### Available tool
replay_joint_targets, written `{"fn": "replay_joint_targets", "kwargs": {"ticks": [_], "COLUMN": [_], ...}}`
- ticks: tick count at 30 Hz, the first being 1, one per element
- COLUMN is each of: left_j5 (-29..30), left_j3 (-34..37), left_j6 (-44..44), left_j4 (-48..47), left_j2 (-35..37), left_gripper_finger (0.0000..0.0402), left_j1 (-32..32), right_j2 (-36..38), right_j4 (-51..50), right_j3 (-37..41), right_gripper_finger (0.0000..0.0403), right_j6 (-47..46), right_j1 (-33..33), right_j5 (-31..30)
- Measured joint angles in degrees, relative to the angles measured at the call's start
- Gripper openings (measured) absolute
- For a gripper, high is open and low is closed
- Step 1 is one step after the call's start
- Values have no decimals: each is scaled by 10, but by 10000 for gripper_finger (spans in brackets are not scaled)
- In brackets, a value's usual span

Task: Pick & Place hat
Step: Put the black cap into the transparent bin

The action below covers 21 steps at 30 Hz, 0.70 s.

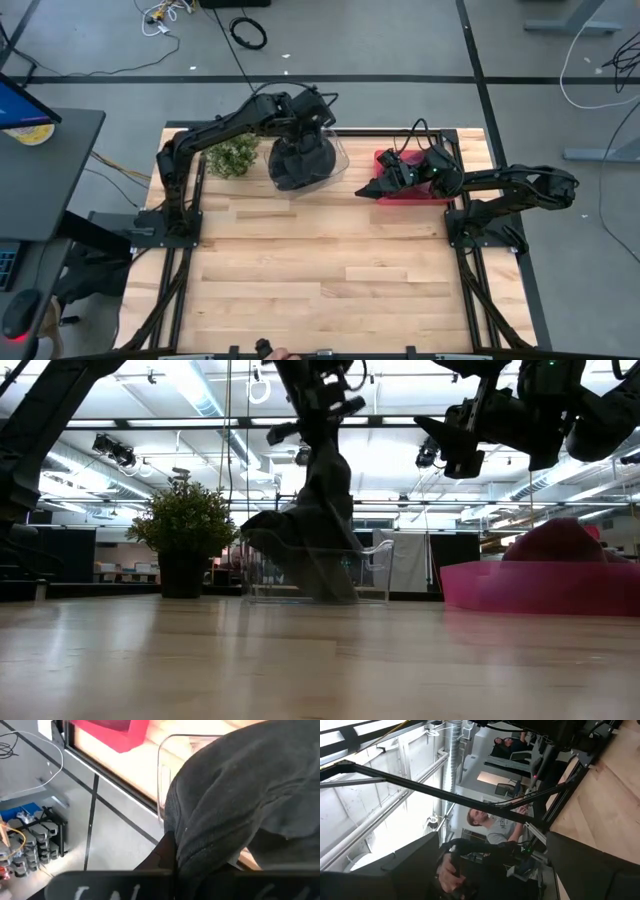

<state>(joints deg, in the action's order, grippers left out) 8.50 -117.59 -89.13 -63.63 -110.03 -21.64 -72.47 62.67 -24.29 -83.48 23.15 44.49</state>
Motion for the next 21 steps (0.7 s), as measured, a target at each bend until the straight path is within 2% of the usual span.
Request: {"fn": "replay_joint_targets", "kwargs": {"ticks": [6, 11, 16, 21], "left_j5": [-6, 21, 21, -7], "left_j3": [81, 155, 194, 197], "left_j6": [-3, -29, -15, 35], "left_j4": [44, 127, 235, 234], "left_j2": [-2, -4, -4, -3], "left_gripper_finger": [5, 5, 7, 8], "left_j1": [8, 10, 10, -2], "right_j2": [0, 0, 0, 0], "right_j4": [1, 2, 3, 3], "right_j3": [0, 0, 0, 0], "right_gripper_finger": [371, 371, 371, 371], "right_j6": [-2, -5, -5, -4], "right_j1": [0, 0, 0, 0], "right_j5": [0, 0, 0, 0]}}
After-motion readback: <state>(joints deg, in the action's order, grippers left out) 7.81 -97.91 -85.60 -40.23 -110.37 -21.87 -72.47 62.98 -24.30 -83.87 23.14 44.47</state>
